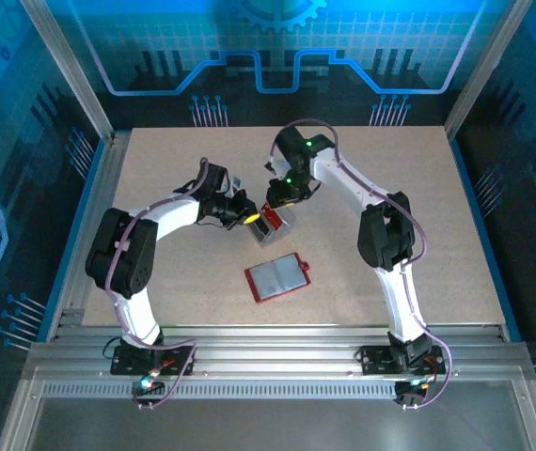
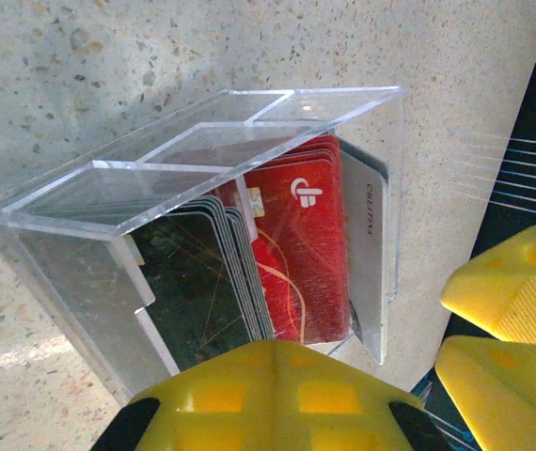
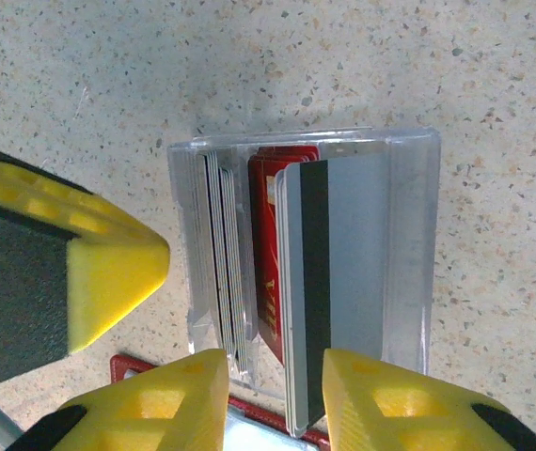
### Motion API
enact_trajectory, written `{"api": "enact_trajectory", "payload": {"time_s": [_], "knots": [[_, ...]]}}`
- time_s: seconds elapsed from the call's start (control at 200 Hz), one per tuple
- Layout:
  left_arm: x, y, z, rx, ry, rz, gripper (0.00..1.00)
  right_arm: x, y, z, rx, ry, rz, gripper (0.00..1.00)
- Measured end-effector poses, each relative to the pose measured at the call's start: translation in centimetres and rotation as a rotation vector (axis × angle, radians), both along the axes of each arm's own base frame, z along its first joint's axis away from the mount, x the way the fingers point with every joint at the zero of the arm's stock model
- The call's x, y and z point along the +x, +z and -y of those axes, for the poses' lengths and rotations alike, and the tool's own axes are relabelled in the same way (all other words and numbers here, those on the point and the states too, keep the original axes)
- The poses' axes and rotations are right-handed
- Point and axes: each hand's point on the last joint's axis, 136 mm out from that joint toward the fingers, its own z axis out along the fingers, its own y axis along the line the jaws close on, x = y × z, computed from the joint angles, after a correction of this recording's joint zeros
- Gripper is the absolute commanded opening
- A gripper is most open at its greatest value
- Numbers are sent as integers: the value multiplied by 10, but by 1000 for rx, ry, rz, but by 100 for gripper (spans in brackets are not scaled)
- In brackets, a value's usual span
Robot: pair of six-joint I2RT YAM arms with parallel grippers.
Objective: Put the credit cards into the card holder
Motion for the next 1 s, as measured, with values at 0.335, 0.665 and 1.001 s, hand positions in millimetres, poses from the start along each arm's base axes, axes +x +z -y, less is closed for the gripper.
{"api": "enact_trajectory", "payload": {"time_s": [0.335, 0.665, 1.001], "knots": [[-7, -11, -3, 15, 4, -27, 2, -1, -24, 0, -33, 2, -51, 35], [-12, -31, -3, 22, -2, -72, 2, -1, -36, -3, -80, 20, -45, 36], [-12, -32, -2, 18, -6, -69, 2, -1, -37, -3, -87, 21, -43, 35]]}}
